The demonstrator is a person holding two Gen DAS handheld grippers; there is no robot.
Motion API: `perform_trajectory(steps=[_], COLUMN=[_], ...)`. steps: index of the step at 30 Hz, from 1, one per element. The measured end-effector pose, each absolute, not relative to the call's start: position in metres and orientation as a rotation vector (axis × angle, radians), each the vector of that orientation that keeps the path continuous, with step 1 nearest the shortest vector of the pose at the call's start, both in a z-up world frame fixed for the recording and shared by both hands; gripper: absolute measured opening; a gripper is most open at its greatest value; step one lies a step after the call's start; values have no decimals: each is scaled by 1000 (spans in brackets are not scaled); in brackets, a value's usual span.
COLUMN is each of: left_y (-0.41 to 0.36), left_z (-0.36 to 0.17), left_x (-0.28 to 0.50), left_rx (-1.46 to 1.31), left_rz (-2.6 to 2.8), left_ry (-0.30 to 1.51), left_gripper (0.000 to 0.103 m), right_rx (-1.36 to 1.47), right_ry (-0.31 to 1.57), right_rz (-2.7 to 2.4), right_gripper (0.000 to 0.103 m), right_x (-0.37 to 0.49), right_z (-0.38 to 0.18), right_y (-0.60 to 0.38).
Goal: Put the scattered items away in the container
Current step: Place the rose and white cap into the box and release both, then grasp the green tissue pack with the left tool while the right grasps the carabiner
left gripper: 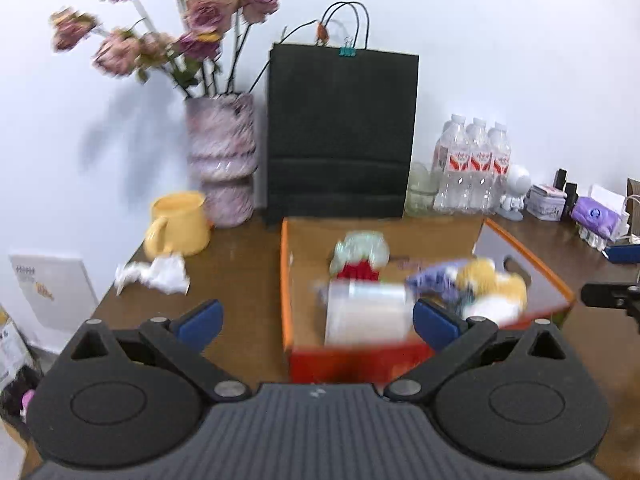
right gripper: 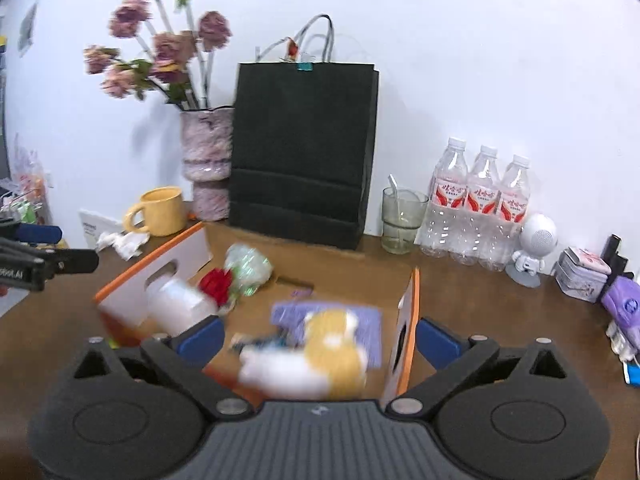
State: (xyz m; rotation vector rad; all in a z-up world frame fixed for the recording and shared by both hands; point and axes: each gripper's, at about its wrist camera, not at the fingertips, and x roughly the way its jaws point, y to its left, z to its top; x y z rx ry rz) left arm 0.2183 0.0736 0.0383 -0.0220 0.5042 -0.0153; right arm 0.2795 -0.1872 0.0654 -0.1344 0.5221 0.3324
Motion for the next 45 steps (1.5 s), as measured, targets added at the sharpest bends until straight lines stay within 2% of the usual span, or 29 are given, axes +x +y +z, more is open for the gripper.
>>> perform_trajectory(steps=[12, 30, 41, 45], left_y=[73, 45, 42, 41], left_z=[-19, -35, -52, -55], left_x=[158, 221, 251, 255], left_rx=[-153, 24, 53, 67], left_rz=[24, -5, -2, 8], left_ry=[553, 650, 691, 715], left_gripper=[103, 103, 103, 94], right_rx=[-23, 1, -14, -15], right_ry=[612, 724, 760, 747], right_rz=[229, 90, 59, 78], right_gripper=[102, 102, 90, 81], right_x=[210, 244, 268, 268], right_z=[-9, -40, -52, -52], right_y=[-202, -209, -207, -204])
